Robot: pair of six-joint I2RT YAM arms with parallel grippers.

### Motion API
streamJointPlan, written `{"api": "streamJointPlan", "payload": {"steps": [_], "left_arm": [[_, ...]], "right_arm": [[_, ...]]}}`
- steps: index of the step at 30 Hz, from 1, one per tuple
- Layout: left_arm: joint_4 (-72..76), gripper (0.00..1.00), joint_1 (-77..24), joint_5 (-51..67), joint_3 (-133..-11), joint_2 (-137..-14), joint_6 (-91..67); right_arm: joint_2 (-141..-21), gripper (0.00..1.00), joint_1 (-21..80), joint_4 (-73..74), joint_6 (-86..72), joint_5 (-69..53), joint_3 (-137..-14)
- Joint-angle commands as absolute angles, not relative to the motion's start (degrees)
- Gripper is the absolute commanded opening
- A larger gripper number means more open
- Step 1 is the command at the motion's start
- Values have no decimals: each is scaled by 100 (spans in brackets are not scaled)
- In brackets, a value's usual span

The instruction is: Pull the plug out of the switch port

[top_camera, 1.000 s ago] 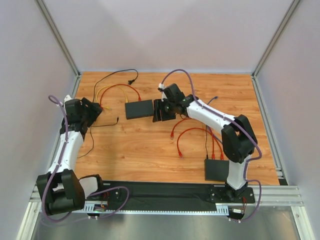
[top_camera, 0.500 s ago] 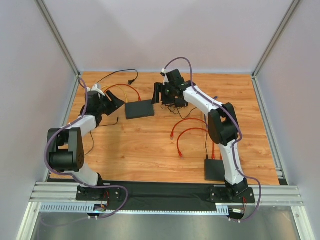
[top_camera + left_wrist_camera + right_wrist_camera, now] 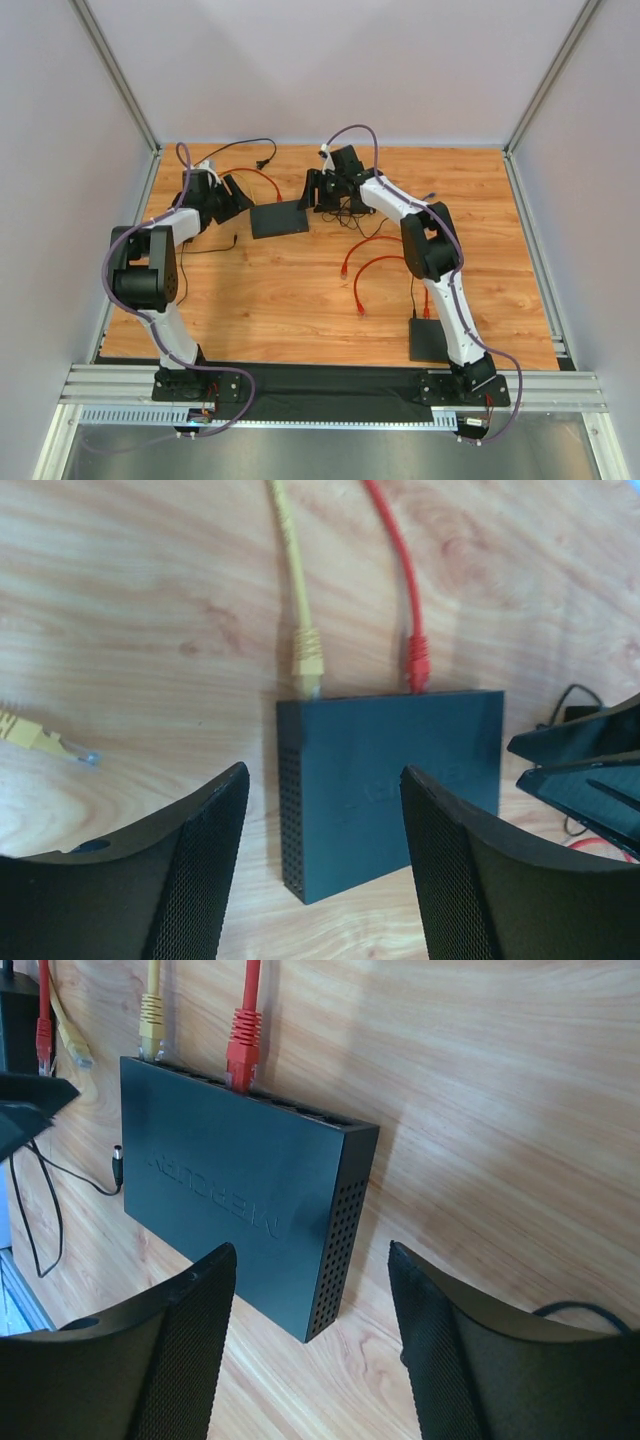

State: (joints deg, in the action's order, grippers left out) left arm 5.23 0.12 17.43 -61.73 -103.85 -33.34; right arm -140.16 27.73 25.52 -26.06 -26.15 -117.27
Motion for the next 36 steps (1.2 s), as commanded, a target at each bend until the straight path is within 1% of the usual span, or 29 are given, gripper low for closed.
{"api": "streamJointPlan", "payload": {"steps": [1,5,8,10,15,17,20,25,31,35,36], "left_arm": [[229,69,9,1871,-6381,-10529,-3234],[202,66,17,1986,-6355,-10617,-3234],[176,64,-139,2135,-6407,-10713,-3208],[97,63,-167,2171,-6503,-10819,-3199],[-167,58,-299,2241,-6714,-11048,-3147],[-281,57,-334,2128,-6689,-11048,-3129],[-360,57,-334,2144,-6609,-11083,-3094],[-291,52,-386,2338,-6469,-11048,-3120],[182,50,-632,2514,-5986,-10776,-3550],[299,45,-808,2680,-5819,-10767,-3753],[325,45,-852,2672,-5731,-10749,-3788]], "right_arm": [[-14168,63,2804,2153,-2882,-2865,-11979],[-14256,58,2804,2057,-3005,-2900,-11936],[-14326,48,2804,1934,-3059,-2988,-11830],[-14344,45,2795,1942,-3067,-3032,-11804],[-14300,40,2804,1872,-3111,-3102,-11611],[-14309,39,2804,1872,-3103,-3137,-11575],[-14291,34,2847,1890,-3111,-3199,-11505],[-14028,30,2900,1662,-3243,-3269,-10996],[-13544,29,2997,1222,-3349,-3314,-10065],[-13342,29,3041,1187,-3296,-3322,-9695],[-13307,29,3050,1178,-3270,-3322,-9555]]}}
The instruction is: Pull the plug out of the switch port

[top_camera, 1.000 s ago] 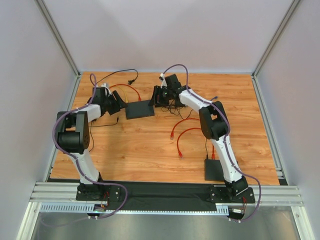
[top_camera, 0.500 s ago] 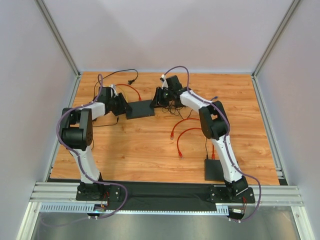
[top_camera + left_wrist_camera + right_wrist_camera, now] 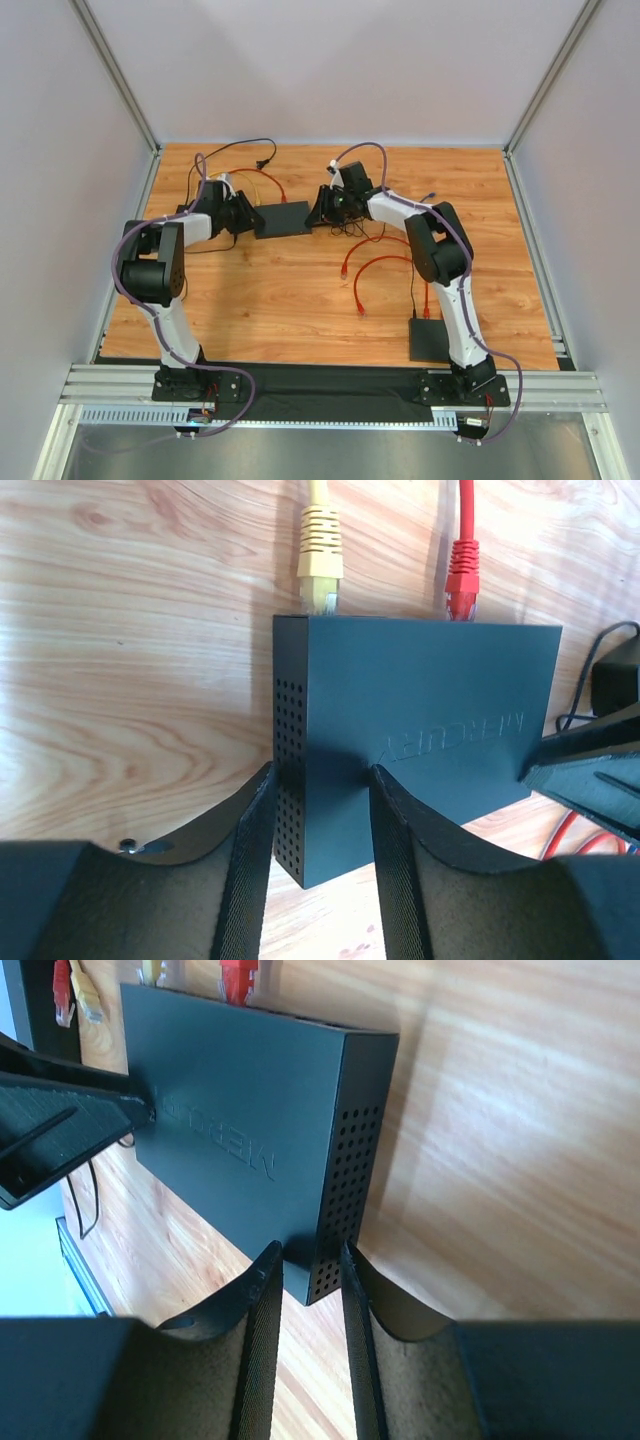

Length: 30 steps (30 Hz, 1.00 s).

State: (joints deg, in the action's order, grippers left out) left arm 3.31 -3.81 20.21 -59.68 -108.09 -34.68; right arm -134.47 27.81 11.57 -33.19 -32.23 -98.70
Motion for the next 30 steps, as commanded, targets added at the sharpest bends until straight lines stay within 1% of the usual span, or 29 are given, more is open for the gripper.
{"api": "streamJointPlan", "payload": {"steps": [1,6,9,15,19,22,23,25,29,30], "left_arm": [[404,45,-861,2672,-5678,-10688,-3805],[404,45,-940,2576,-5406,-10363,-3788],[615,45,-1204,2496,-5037,-10143,-3911],[782,45,-1599,2373,-4615,-9704,-4017],[878,45,-1626,2460,-4474,-9616,-4157],[1125,48,-1644,2505,-4193,-9475,-4315],[1055,50,-1644,2461,-4184,-9422,-4298],[801,54,-1644,2286,-4210,-9195,-4167],[422,57,-1644,2127,-4280,-8658,-4026],[213,57,-1644,2049,-4306,-8535,-3982]], "right_arm": [[-13263,29,3059,1178,-3261,-3322,-9510],[-13114,28,3146,1160,-3235,-3401,-9343],[-12990,29,3305,1371,-3120,-3305,-9290],[-12429,29,3436,1108,-3199,-3173,-8465],[-11919,29,3489,862,-3261,-3138,-7832],[-11769,33,3472,1123,-3008,-2892,-7699],[-11760,36,3472,1290,-2875,-2683,-7769],[-11838,39,3463,1894,-2638,-2462,-8137],[-11830,50,3463,2548,-2172,-2022,-8612],[-11813,51,3463,2671,-2014,-1856,-8718]]}}
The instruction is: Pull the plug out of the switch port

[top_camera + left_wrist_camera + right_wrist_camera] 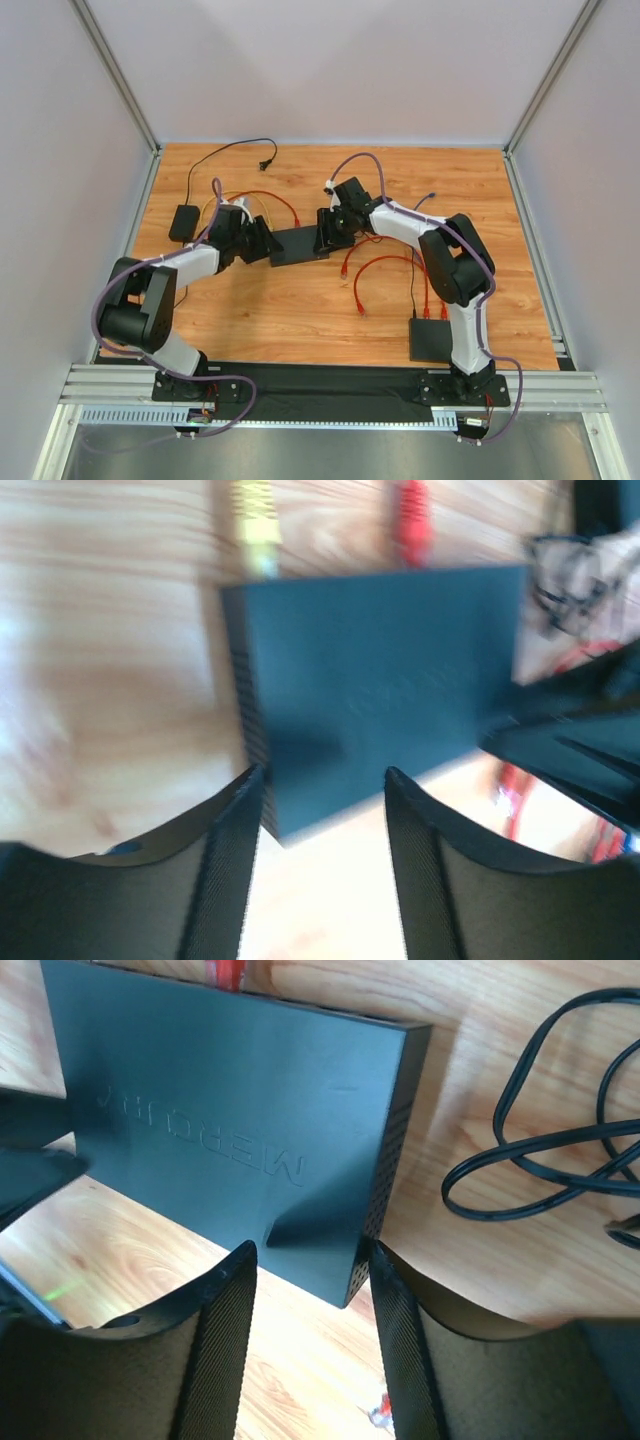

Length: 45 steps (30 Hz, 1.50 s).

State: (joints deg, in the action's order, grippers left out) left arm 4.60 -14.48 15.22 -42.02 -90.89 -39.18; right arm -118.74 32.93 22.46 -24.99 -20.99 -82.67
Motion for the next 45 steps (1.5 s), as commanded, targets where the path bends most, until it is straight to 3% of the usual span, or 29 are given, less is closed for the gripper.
{"api": "streamJointPlan", "payload": {"steps": [1,5,8,11,15,21,35,45], "left_arm": [[98,60,-1644,1856,-4341,-8282,-3886],[-772,69,-1626,1162,-5007,-7884,-3438],[-1046,72,-1469,1334,-5561,-8094,-3209],[-398,68,-977,2358,-5643,-8524,-3339],[1647,61,-282,3812,-5414,-9201,-4103],[2222,55,-62,4421,-5493,-10027,-3990],[1038,44,316,4596,-6090,-11241,-3534],[800,47,343,4833,-6266,-11416,-3252]], "right_arm": [[-11786,52,3472,2889,-1952,-1759,-8867],[-11655,55,3472,3304,-1723,-1153,-9070],[-11505,55,3472,3357,-1652,-1125,-9018],[-11557,54,3498,3489,-1644,-1475,-9236],[-11794,52,3498,3656,-1670,-1888,-9579],[-12199,49,3516,3472,-1696,-2153,-9738],[-12691,47,3533,3366,-1494,-1986,-9861],[-12858,46,3577,3358,-1468,-2057,-9791]]}}
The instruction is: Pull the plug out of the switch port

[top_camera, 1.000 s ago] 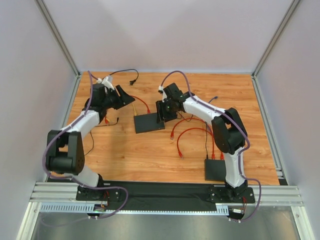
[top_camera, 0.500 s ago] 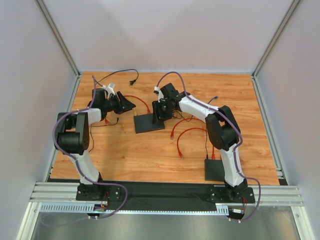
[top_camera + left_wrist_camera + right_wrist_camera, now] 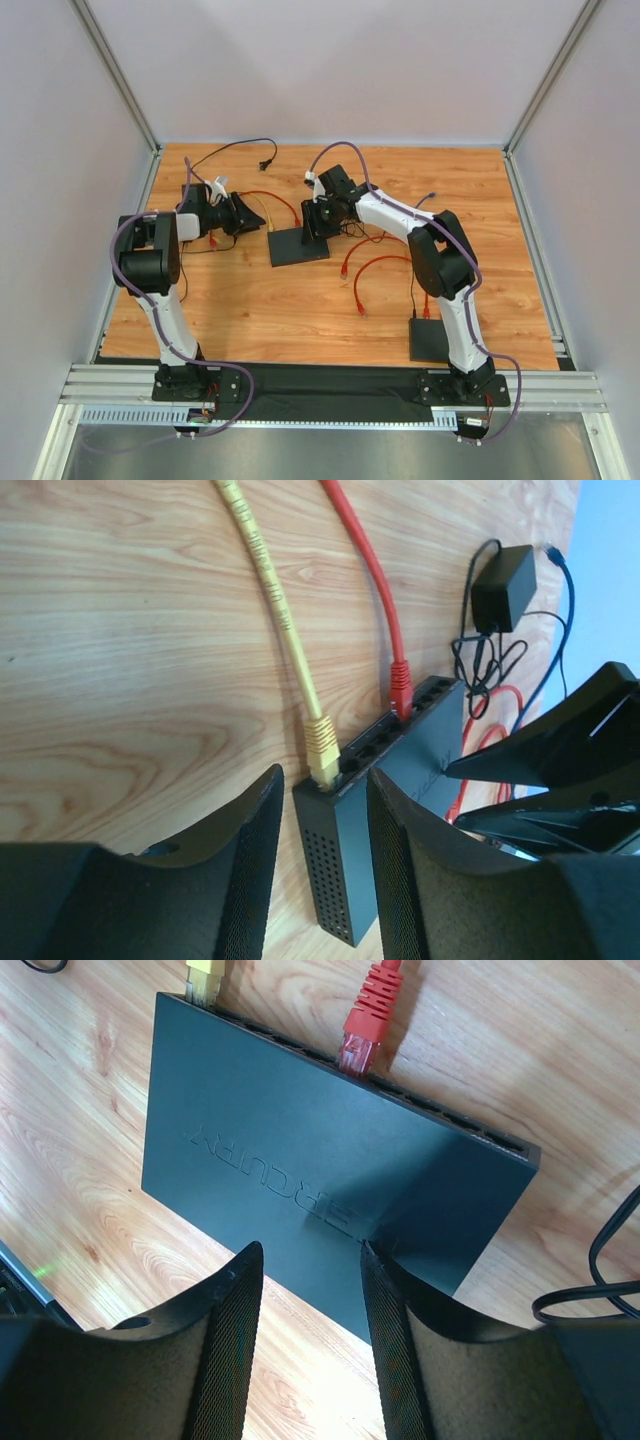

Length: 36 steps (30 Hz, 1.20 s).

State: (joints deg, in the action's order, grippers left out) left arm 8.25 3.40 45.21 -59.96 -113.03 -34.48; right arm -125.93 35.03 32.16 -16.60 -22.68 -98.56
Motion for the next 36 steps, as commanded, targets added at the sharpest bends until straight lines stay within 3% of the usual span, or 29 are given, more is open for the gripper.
{"api": "streamJointPlan", "payload": {"steps": [1,36], "left_arm": [[791,47,343,4921,-6336,-11452,-3261],[633,41,97,4983,-6548,-12015,-3568]], "right_arm": [[-12850,46,3586,3375,-1459,-2048,-9800],[-12841,45,3586,3296,-1459,-2171,-9765]]}}
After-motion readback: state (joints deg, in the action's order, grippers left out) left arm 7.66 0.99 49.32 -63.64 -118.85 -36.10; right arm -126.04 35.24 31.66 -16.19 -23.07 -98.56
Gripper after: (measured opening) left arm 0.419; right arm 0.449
